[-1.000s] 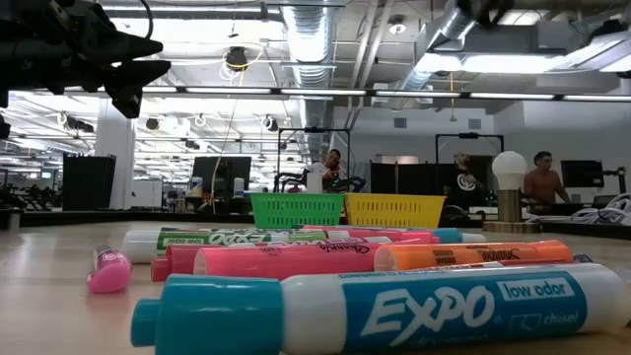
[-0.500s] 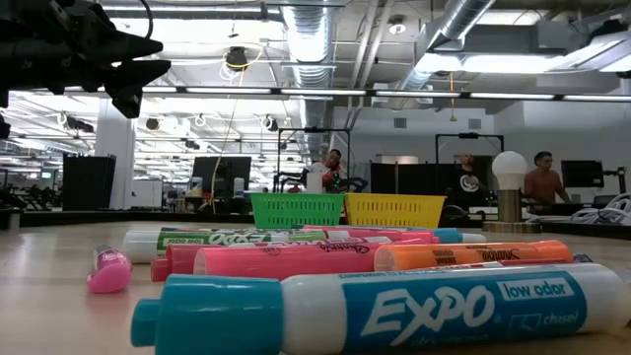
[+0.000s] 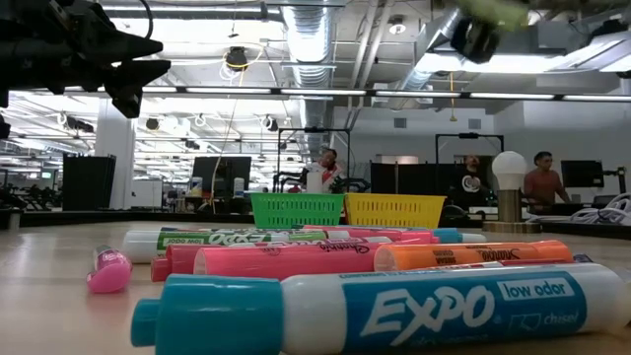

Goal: Pick & Place Markers
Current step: Put the light green marker in the red bin

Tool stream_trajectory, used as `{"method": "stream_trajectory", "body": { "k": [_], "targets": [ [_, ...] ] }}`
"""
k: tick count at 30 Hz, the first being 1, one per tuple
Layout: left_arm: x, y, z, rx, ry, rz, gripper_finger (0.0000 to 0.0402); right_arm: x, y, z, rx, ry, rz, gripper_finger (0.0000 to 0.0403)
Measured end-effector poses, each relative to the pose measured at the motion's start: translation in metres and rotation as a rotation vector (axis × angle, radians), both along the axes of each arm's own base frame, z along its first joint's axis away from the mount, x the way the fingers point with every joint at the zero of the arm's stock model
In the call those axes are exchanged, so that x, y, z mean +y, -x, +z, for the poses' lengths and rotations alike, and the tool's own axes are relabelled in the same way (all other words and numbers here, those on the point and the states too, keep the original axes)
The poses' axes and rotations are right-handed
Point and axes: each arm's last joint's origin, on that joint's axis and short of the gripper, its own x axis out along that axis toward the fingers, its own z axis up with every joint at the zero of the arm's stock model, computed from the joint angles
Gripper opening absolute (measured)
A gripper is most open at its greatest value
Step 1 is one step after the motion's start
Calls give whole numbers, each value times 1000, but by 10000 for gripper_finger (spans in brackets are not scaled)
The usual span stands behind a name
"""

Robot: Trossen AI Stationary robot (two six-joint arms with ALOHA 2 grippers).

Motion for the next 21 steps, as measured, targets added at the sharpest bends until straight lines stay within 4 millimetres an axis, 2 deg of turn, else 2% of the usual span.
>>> {"method": "stream_trajectory", "body": {
  "k": [6, 12, 21],
  "targets": [
    [0, -1, -1, 11, 0, 0, 141, -18, -2, -15, 121, 124, -198, 53],
    [0, -1, -1, 12, 1, 0, 141, -43, -4, -16, 148, 232, -341, 50],
    [0, -1, 0, 6, 0, 0, 141, -78, 0, 31, 188, 516, -533, 50]
  ]
}}
